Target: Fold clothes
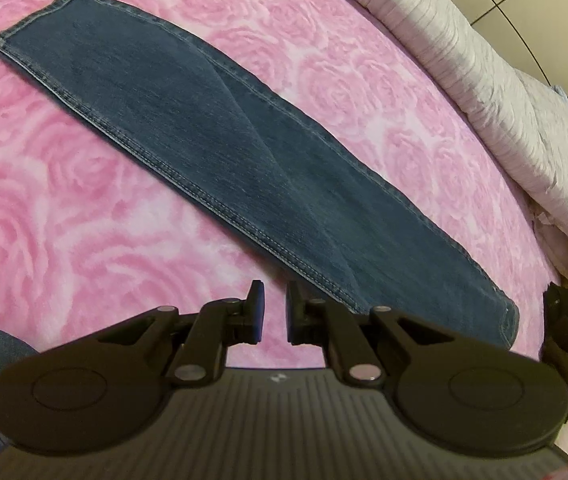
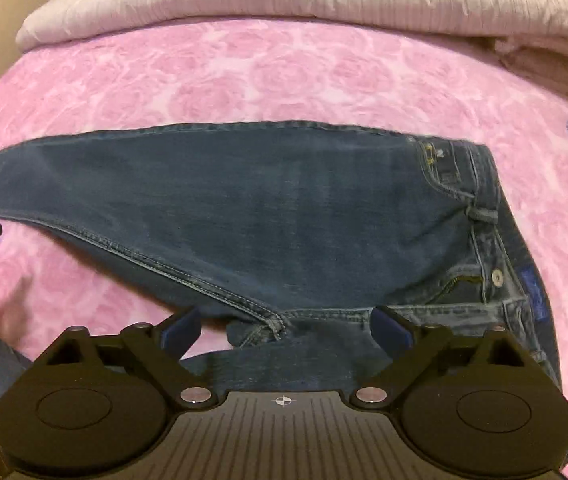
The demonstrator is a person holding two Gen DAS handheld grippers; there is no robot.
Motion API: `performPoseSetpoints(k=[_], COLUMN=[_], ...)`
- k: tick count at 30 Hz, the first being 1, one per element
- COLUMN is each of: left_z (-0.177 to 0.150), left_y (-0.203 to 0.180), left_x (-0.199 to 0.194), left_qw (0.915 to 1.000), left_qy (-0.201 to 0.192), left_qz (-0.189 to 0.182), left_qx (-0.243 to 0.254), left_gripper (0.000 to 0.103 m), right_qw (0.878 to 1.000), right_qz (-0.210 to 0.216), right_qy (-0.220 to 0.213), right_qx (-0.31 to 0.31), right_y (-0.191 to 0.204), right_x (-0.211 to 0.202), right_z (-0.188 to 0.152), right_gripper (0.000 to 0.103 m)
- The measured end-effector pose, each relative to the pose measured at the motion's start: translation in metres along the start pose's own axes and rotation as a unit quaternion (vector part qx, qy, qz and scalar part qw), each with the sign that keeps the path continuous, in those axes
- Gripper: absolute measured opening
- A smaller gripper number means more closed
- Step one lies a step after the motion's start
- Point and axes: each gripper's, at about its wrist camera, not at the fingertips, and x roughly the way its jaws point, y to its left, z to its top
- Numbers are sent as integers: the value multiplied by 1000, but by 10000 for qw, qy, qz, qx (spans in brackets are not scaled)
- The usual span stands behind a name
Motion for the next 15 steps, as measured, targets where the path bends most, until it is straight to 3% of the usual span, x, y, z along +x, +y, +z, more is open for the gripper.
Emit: performPoseSetpoints(k=[6, 8, 9, 12, 15], left_z=[22, 32, 38, 52, 59], left_y=[-7, -15, -21, -42, -76], left_x=[1, 4, 9, 27, 55], left_qw=[9986, 9964, 9945, 9849, 9672], left_qy=[-222, -270, -232, -29, 272], left_qz=[215, 287, 320, 334, 279], left_qx=[430, 751, 973, 1697, 2512], left_gripper=[6, 6, 6, 6, 8], right_qw=[9964, 9942, 9932, 9899, 9874], right_qz=[61, 81, 73, 64, 161], right_qy=[29, 117, 161, 274, 261], right_qx=[847, 1070, 1153, 1393, 1551], right_y=[-54, -76, -87, -120, -150], right_x=[-8, -7, -6, -1, 11], right_z=[10, 15, 17, 26, 44], right_gripper=[94, 74, 71, 70, 70])
